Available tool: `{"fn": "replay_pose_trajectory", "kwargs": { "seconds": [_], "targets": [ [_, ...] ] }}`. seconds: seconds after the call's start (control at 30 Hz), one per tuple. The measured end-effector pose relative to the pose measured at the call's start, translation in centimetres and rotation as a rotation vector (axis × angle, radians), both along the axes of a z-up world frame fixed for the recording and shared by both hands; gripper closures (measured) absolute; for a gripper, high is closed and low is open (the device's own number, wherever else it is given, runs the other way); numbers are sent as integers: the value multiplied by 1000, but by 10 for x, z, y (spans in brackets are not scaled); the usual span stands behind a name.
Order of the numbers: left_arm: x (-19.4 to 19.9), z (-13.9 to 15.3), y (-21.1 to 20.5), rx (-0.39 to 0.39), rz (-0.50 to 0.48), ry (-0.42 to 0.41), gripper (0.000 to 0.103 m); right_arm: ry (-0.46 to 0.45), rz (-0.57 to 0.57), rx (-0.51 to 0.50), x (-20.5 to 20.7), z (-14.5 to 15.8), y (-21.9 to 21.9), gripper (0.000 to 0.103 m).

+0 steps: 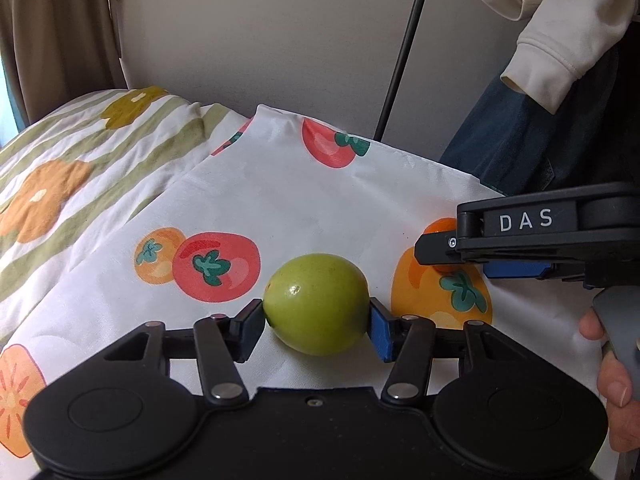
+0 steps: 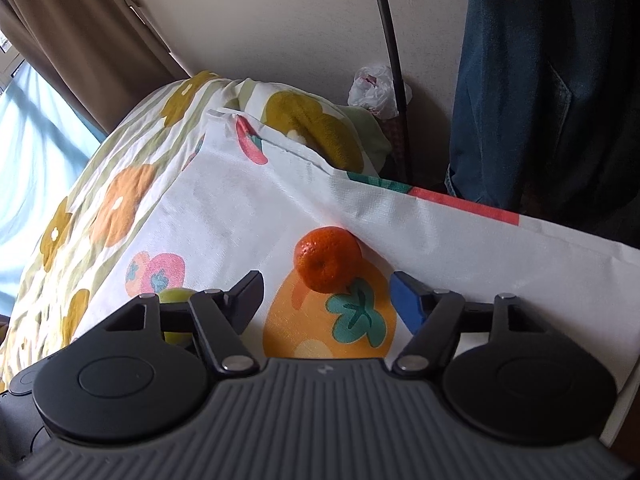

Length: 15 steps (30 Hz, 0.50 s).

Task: Organize fruits
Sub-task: 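Close the left tool on the green apple while the right tool closes on the mandarin, then carry the green apple with the left tool to the bowl while the right tool carries the mandarin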

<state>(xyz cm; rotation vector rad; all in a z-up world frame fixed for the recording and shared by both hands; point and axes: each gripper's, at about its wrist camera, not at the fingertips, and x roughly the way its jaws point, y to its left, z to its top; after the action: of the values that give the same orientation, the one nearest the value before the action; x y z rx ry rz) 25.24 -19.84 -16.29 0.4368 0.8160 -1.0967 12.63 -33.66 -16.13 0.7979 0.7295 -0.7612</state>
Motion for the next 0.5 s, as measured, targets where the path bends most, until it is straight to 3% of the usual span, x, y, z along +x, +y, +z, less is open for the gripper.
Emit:
{"fn": "replay_pose_trajectory", "kwargs": {
  "seconds": [0.33,0.4,0.47,0.5],
  "targets": [
    [1,4,12,21,41,-16,45,28,-44,3,13,-2,-4,33],
    [2,6,15,21,50,-17,45,35,-57,3,15,-3,-4,37],
    [1,7,17,21,59,-24,45,44,-70,2,16,-3,-6,49],
    [1,8,18,20,64,-26,45,41,-74,6,15,-4,-7,49]
  ]
}}
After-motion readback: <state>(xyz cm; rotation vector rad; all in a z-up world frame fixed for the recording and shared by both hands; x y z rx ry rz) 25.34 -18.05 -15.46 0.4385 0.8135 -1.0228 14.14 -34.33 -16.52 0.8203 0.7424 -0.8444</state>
